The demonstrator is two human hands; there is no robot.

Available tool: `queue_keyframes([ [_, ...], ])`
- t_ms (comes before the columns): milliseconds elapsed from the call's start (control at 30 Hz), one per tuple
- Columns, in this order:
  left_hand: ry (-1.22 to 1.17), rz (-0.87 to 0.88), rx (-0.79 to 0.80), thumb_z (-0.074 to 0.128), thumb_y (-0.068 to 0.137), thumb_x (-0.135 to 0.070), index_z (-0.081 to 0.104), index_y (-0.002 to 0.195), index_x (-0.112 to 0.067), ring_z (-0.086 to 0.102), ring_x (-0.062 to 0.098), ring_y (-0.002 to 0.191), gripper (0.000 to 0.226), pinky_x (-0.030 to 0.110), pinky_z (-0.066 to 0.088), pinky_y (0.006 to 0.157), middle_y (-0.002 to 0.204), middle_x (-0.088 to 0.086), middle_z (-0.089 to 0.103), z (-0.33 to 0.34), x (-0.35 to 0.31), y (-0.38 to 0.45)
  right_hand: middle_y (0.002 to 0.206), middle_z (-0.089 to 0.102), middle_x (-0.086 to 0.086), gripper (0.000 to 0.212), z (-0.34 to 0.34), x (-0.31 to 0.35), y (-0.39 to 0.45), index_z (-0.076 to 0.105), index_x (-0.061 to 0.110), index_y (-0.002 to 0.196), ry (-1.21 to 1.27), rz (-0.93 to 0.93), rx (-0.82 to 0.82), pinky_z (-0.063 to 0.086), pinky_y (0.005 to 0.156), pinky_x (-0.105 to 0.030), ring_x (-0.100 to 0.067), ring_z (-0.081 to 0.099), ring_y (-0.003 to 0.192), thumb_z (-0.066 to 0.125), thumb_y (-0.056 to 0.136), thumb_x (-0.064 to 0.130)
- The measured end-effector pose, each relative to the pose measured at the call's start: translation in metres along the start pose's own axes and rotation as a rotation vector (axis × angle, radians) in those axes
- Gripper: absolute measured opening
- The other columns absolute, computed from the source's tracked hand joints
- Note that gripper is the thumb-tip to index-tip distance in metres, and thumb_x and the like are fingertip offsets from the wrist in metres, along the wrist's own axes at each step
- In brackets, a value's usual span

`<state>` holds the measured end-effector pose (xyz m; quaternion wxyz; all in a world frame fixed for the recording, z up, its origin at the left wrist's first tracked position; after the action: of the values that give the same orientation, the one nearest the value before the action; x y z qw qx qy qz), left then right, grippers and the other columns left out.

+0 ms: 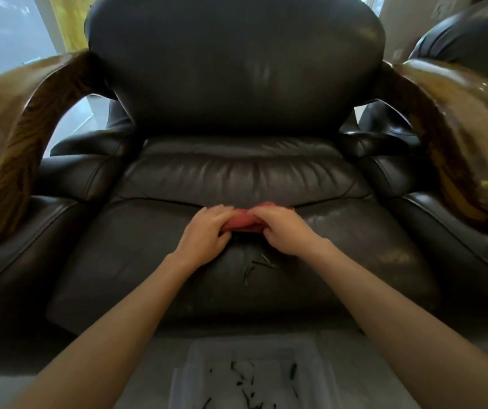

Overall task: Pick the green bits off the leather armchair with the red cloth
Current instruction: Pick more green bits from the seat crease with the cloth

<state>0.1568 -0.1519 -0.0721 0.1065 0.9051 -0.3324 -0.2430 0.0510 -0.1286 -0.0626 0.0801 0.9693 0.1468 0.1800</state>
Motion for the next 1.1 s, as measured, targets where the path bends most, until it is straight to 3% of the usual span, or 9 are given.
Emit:
queue_keyframes([
  [200, -0.038, 0.018, -0.062, 0.065, 0.075, -0.012, 0.061, 0.120, -0.018, 0.048, 0.023, 0.125, 0.045, 0.040, 0.025, 0.109, 0.125, 0.004, 0.062, 0.004, -0.004, -0.014, 0.116, 0.068, -0.003, 0.045, 0.006, -0.003, -0.009, 0.061, 0.023, 0.118, -0.029, 0.042, 0.038, 0.044, 0.085, -0.031, -0.024, 0.059, 0.106, 0.052, 0.076, 0.007],
  [333, -0.036, 0.055, -0.089, 0.068, 0.073, -0.013, 0.062, 0.117, -0.018, 0.051, 0.023, 0.122, 0.045, 0.037, 0.024, 0.108, 0.122, 0.004, 0.064, 0.000, -0.014, -0.031, 0.115, 0.067, -0.002, 0.038, 0.008, 0.006, -0.025, 0.062, 0.021, 0.114, -0.062, 0.022, 0.067, 0.046, 0.087, -0.033, -0.023, 0.058, 0.108, 0.052, 0.078, 0.010],
  [633, 0.022, 0.080, -0.212, 0.076, 0.064, -0.016, 0.066, 0.106, -0.013, 0.059, 0.023, 0.108, 0.043, 0.035, 0.033, 0.102, 0.108, 0.004, 0.070, 0.000, -0.044, -0.081, 0.096, 0.073, 0.001, 0.034, -0.004, 0.034, -0.072, 0.068, 0.020, 0.096, -0.044, -0.029, -0.079, 0.047, 0.078, -0.030, -0.021, 0.063, 0.093, 0.057, 0.068, 0.005],
  [867, 0.059, 0.172, -0.267, 0.083, 0.059, -0.019, 0.068, 0.104, -0.012, 0.062, 0.023, 0.103, 0.048, 0.035, 0.037, 0.094, 0.104, 0.003, 0.071, 0.002, -0.063, -0.116, 0.097, 0.073, 0.005, 0.030, 0.000, 0.052, -0.109, 0.068, 0.019, 0.100, -0.041, -0.071, -0.071, 0.045, 0.077, -0.024, -0.017, 0.063, 0.091, 0.058, 0.073, 0.007],
  [1100, 0.023, 0.239, -0.307, 0.077, 0.069, -0.022, 0.065, 0.106, -0.011, 0.056, 0.017, 0.097, 0.040, 0.031, 0.039, 0.087, 0.098, 0.005, 0.071, -0.014, -0.076, -0.122, 0.096, 0.071, 0.001, 0.031, -0.017, 0.068, -0.116, 0.065, 0.015, 0.100, -0.042, -0.131, -0.116, 0.048, 0.073, -0.031, -0.020, 0.064, 0.089, 0.044, 0.078, 0.019],
])
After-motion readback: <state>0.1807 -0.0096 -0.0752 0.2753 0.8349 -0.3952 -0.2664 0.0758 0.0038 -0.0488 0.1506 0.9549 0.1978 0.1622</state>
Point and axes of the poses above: each hand's wrist, its own y-axis towards the middle knuckle, its own z-axis out of the palm, x = y × z, the point moved 10 cm from there along y, towards the middle knuckle
